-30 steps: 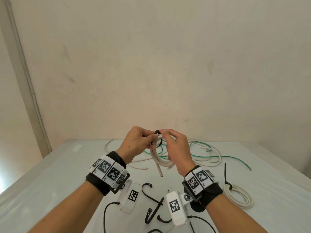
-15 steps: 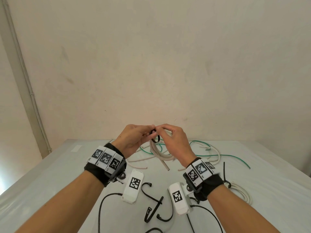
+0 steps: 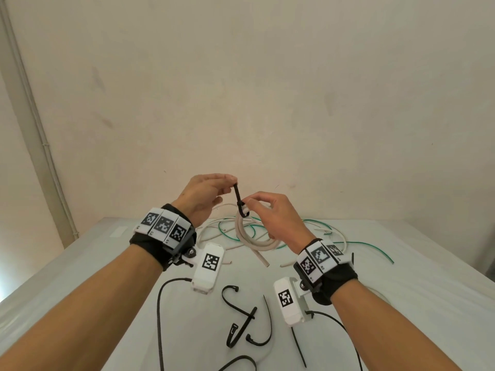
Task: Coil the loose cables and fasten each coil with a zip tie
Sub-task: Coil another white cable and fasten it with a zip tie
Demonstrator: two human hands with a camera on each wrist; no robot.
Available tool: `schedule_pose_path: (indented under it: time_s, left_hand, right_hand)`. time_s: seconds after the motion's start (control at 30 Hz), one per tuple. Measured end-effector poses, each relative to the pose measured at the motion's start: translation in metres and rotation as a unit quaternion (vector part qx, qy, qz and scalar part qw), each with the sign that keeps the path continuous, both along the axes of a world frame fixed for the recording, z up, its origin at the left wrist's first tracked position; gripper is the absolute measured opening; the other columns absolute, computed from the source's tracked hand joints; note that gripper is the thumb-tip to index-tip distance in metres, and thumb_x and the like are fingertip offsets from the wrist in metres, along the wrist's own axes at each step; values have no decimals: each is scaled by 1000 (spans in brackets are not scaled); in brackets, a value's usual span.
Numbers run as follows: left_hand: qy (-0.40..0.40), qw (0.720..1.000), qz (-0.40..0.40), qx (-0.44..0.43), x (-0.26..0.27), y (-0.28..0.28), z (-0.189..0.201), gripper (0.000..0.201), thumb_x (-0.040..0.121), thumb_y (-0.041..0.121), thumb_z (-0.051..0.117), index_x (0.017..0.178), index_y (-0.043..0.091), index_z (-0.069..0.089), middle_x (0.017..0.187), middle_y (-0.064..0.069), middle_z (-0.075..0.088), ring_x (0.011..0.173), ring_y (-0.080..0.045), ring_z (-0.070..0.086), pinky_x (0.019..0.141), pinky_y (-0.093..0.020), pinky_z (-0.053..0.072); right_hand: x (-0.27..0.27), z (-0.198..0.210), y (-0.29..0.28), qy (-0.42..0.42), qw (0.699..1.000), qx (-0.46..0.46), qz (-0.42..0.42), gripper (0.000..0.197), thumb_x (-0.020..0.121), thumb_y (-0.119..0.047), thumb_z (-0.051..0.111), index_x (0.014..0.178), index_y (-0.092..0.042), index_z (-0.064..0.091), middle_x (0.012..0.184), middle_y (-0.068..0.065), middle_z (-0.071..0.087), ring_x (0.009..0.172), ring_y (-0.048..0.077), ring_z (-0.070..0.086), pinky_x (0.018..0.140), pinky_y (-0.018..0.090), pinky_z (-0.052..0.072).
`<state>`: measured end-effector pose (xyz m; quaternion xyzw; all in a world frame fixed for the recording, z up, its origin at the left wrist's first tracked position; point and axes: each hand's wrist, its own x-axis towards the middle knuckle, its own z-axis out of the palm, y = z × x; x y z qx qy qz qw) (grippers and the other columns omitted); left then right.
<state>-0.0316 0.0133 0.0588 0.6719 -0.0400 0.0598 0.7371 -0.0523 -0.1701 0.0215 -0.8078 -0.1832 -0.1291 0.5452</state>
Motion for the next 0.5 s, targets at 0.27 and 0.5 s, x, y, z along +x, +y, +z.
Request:
schedule_pose_path:
  time_s: [0.27, 0.5]
  left_hand:
    - [-89, 995, 31, -34, 3, -9, 1, 9, 94, 12, 73, 86, 8, 76, 87, -8, 71, 71, -12, 53, 73, -27, 43]
    - [-90, 993, -52, -49, -11, -11, -17, 15, 94, 17, 73, 106, 9, 74, 101, -3, 74, 90, -13, 64, 84, -27, 50]
  right_hand:
    - [-1, 13, -7, 40, 997, 49, 37, 20, 103, -31, 60, 104, -20, 76, 46, -18, 45, 46, 17, 27, 49, 28, 29]
    - [1, -6, -16, 130, 977, 150, 76, 23, 104, -30, 57, 105, -24, 79, 57, 1, 25, 44, 15, 18, 41, 24, 22]
